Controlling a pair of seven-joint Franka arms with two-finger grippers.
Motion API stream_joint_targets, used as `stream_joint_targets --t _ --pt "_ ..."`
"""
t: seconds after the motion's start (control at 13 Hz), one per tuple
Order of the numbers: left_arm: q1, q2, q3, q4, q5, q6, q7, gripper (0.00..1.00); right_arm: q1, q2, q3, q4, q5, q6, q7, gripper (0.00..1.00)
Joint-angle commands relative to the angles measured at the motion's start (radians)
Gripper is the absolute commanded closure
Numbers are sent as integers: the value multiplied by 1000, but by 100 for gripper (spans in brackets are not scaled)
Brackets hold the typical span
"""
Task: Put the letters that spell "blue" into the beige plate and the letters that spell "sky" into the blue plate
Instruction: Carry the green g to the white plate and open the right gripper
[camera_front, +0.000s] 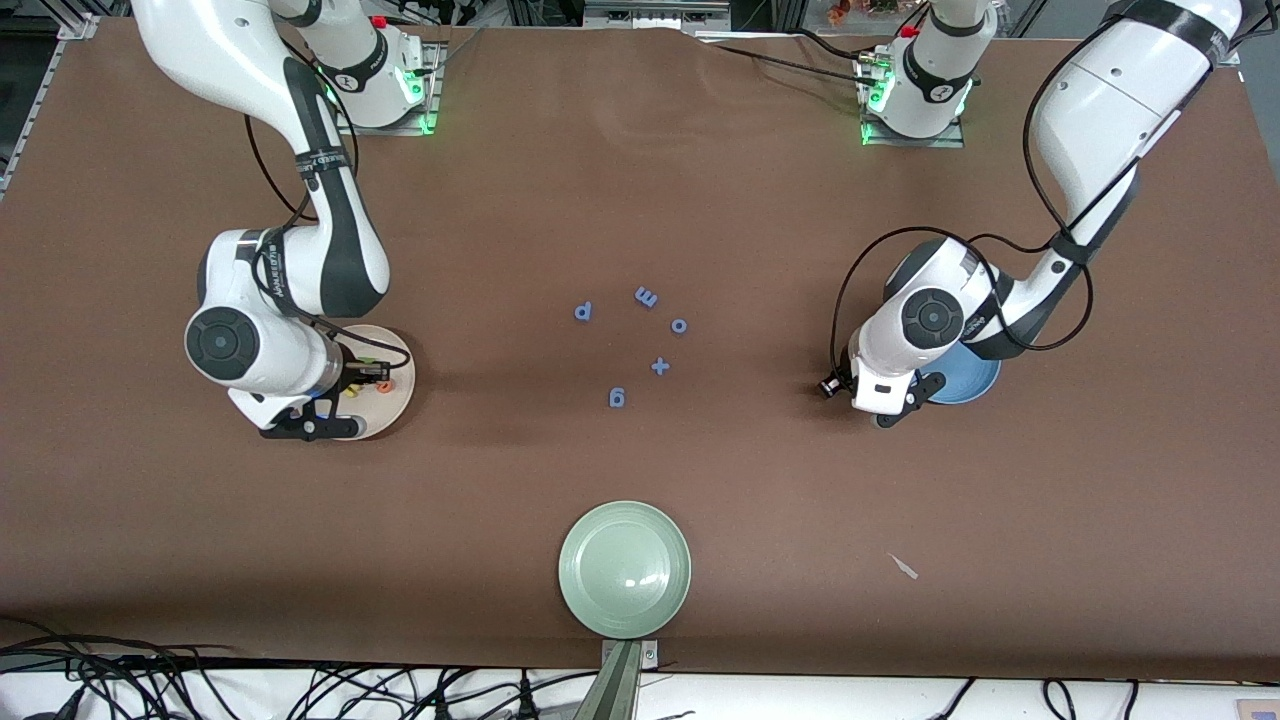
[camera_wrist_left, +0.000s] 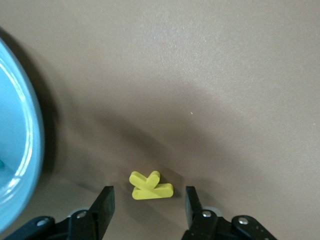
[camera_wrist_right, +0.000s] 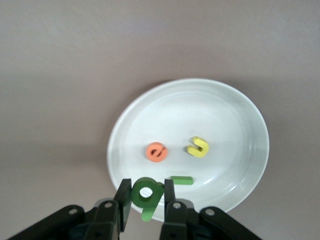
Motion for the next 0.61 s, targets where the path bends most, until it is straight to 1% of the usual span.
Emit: stream_joint_targets --t 0.0,0.08,0.15,0.38,0.54 --pt "-9 19 6 27 0 -1 -16 39 14 -78 -5 -169 -9 134 -26 54" --pt "-7 18 6 27 1 -1 -14 40 14 -78 -5 -169 -9 137 -26 43" --pt "-7 18 6 27 4 -1 -16 40 14 -78 -5 -166 -8 136 -26 36" --pt "-3 18 7 26 4 -1 -17 43 14 -78 -5 -123 -6 110 -11 29" --pt "4 18 7 26 4 -1 -17 45 14 -78 -7 -52 -2 35 -2 21"
